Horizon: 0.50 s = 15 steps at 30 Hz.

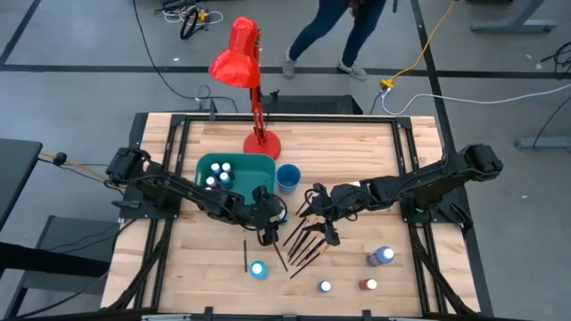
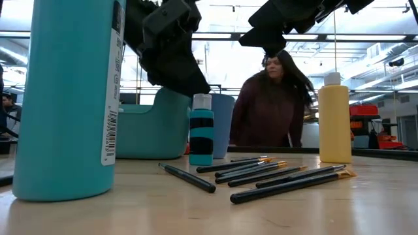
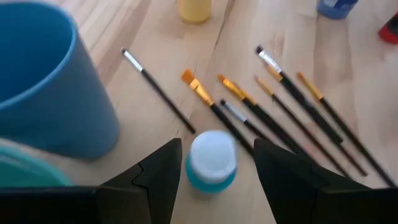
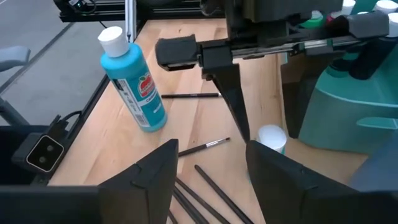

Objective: Pick & Place Paint Supplies
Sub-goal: Put the dark green paint bottle into the green bin

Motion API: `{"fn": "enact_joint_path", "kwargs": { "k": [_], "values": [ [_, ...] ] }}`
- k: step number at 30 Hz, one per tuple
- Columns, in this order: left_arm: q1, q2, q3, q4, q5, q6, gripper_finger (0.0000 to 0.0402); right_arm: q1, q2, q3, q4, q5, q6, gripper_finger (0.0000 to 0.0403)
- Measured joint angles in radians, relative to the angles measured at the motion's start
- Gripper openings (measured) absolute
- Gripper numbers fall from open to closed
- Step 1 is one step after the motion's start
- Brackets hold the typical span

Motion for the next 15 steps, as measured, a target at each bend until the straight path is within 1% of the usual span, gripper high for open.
{"fn": "enact_joint_path", "kwargs": {
  "k": [8, 10, 15],
  "values": [
    [0.000, 0.000, 0.000, 0.000, -0.016, -0.005, 0.0210, 0.000, 0.000, 0.000, 0.002, 0.000, 0.000, 0.0199],
    [0.000, 0.016, 0.000, 0.021, -0.019, -0.005, 0.0210, 0.000, 0.000, 0.000, 0.002, 0.000, 0.000, 0.0199],
    [0.005, 0.040, 0.003, 0.028, 0.011, -0.004, 0.0210, 0.000, 0.000, -0.001, 0.010, 0.000, 0.001, 0.0199]
  ]
}}
